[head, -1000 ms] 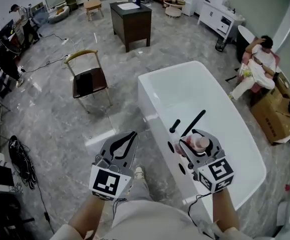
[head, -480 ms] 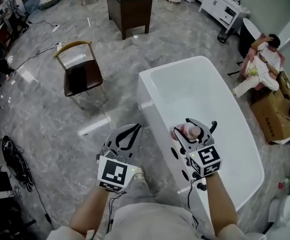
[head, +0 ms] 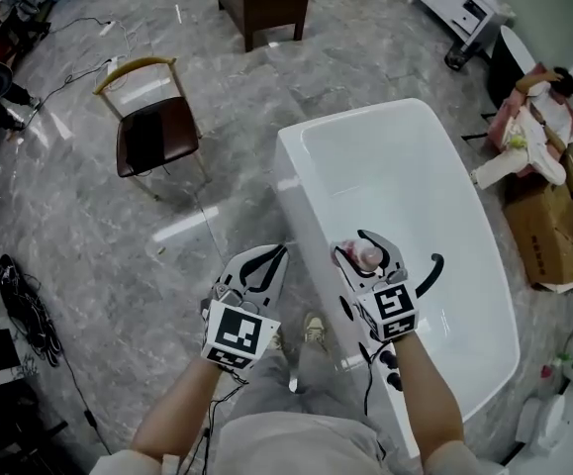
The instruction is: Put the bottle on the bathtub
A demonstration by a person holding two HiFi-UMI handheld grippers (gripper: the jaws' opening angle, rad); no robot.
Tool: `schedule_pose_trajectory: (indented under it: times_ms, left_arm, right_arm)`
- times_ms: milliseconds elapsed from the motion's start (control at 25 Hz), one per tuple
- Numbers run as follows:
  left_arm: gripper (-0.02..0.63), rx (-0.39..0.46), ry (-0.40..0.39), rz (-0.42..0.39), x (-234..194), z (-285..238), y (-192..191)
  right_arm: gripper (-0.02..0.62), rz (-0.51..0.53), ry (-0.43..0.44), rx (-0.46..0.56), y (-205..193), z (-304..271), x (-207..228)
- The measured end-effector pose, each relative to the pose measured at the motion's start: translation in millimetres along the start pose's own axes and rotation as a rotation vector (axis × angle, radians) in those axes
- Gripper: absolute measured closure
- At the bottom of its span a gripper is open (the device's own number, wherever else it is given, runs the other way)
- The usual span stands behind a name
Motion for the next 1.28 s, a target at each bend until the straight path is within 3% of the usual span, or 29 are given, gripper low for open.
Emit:
schedule_pose_trajectory:
  times_ms: [280,640,1040,1280]
  left_arm:
    - [0.580,-0.074,0.001,0.074,-0.6,-59.9,-40.7]
    - [0.580,-0.180,-0.003,0.061,5.2,-120.4,-92.7]
    - [0.580,-0.257,0.030,0.198,24.5,-152.5,-137.4]
    - [0.580,-0.285,0.048,0.198,22.4,-167.2,-148.2]
  right_arm:
    - [0.360,-0.051,0.021,-0.071,-37.6,-54.9,38.1]
    - [0.360,-0.103,0.030,-0.148,-91.4,-114.9,84.1]
    - [0.360,-0.087,0.054,-0.171,-123.9,-157.3,112.9]
    - [0.360,-0.067,0.078,-0.175,-145.7,-172.4,122.6]
Point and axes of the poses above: the fingertips, and each gripper's own axes: z backward along the fingers, x to its right, y out of its top, the point moved 7 cm from there along z, backward along the fingers, and after that the axes turned 8 degrees about -z, right-handed, at the moved point
